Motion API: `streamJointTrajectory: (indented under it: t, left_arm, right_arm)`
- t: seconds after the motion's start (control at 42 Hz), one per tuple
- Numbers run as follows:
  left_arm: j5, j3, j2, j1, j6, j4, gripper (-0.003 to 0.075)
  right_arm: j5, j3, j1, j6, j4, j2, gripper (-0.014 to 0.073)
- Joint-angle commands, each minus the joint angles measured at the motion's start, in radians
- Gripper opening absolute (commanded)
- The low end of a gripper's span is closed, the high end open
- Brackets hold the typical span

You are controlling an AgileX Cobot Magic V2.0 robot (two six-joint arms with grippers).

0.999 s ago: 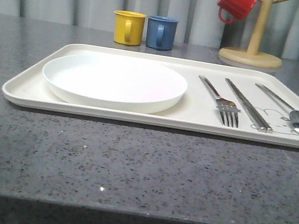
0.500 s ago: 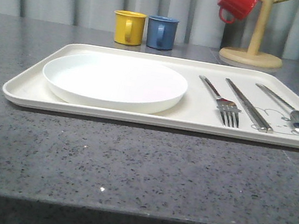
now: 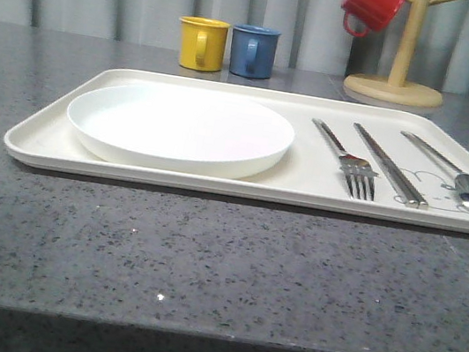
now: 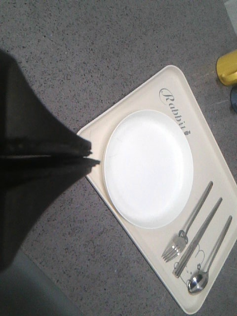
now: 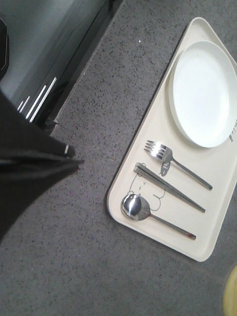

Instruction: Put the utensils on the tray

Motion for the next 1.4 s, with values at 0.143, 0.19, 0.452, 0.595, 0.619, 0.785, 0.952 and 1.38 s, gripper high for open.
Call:
streamJointTrajectory:
  t: [0.143, 0.19, 0.452, 0.595, 0.619, 0.785, 0.952, 1.38]
  left_arm:
    - [-0.072, -0.025, 0.002, -0.007, -0.007, 0.009, -0.0020]
    - [-0.072, -0.025, 0.002, -0.007, -0.007, 0.009, -0.0020]
    - [-0.073, -0.018, -0.014, 0.004, -0.007, 0.009, -0.0020]
    - [-0.122, 0.027, -0.072, 0.086, -0.007, 0.010, -0.0020]
    - [-0.156, 0.041, -0.085, 0.107, -0.007, 0.001, -0.0020]
    - [-0.360, 0.244, -0.235, 0.249, 0.014, -0.079, -0.0020]
    - [-0.577, 0.493, -0.401, 0.424, 0.106, -0.160, -0.0020]
    - [-0.761, 0.819, -0.693, 0.693, 0.106, -0.187, -0.0020]
  right_arm:
    - [-0.075, -0.024, -0.005, -0.002, 0.010, 0.011, -0.0067]
    - [-0.075, -0.024, -0.005, -0.002, 0.010, 0.011, -0.0067]
    - [-0.075, -0.024, -0.005, -0.002, 0.010, 0.011, -0.0067]
    - [-0.075, -0.024, -0.005, -0.002, 0.010, 0.011, -0.0067]
    - [-0.075, -0.024, -0.005, -0.002, 0.010, 0.011, -0.0067]
    - [-0.075, -0.024, -0.005, -0.002, 0.010, 0.011, -0.0067]
    - [-0.075, -0.024, -0.005, -0.002, 0.010, 0.011, -0.0067]
    - [-0.075, -0.024, -0.005, -0.002, 0.010, 0.011, -0.0067]
